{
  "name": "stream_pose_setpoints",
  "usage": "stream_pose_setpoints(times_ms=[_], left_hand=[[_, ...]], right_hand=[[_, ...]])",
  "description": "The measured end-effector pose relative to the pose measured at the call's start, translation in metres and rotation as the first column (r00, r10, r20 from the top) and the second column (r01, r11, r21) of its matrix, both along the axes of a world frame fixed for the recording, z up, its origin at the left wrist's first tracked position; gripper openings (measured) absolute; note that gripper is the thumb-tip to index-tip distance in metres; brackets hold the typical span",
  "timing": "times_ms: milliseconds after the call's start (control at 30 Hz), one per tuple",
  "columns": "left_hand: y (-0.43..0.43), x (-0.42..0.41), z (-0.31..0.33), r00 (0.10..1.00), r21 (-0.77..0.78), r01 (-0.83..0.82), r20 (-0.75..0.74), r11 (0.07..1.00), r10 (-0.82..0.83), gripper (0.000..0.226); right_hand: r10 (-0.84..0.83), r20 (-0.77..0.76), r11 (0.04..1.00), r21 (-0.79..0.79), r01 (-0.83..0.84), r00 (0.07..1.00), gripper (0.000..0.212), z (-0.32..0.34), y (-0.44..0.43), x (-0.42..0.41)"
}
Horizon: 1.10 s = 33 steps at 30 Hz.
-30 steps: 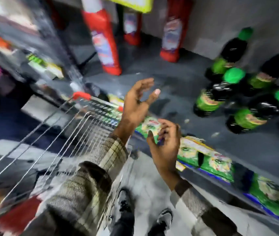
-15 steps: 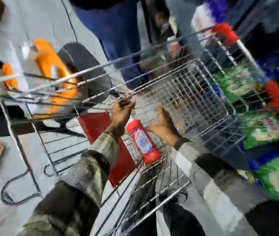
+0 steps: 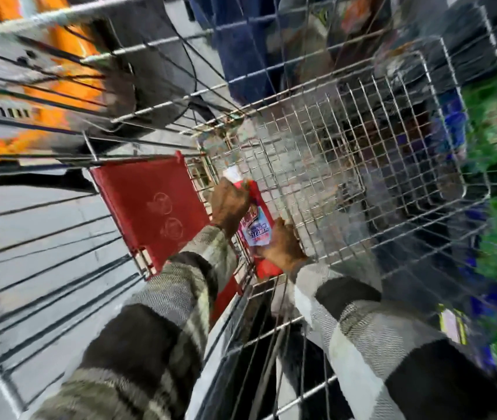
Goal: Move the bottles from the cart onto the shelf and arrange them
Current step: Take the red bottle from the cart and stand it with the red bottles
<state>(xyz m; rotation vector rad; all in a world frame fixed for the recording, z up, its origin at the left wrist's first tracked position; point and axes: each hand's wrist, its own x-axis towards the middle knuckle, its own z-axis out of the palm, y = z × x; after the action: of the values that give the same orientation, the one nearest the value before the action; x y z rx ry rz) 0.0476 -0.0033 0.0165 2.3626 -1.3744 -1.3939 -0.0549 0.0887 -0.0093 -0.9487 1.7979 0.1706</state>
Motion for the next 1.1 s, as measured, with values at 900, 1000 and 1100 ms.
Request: stream_pose_setpoints(times_ms=[900,1000,1100], left_hand=[[-0.033,-0.068,0.319,0.782,-0.274,-0.256,-0.622,0.927,0.032,0.038],[-0.024,-0.093,0.380,0.778,-0.396,-0.227,-0.623,0.890,-0.079,0.057],[-0.012,-0.114,0.419,0.762,-0.476,-0.214,-0.628,0.853,-0.159,0.064]], right_hand=[[-0.165,0.597,0.948,-0.125,0.294,0.785,0.015,0.327,-0.006,-0.105],[-0.198,0.626,0.866,-0.249,0.434,0.754,0.017,0.384,0.019,-0.116],[-0.211,0.639,0.795,-0.328,0.510,0.739,0.018,0.417,0.039,-0.125]])
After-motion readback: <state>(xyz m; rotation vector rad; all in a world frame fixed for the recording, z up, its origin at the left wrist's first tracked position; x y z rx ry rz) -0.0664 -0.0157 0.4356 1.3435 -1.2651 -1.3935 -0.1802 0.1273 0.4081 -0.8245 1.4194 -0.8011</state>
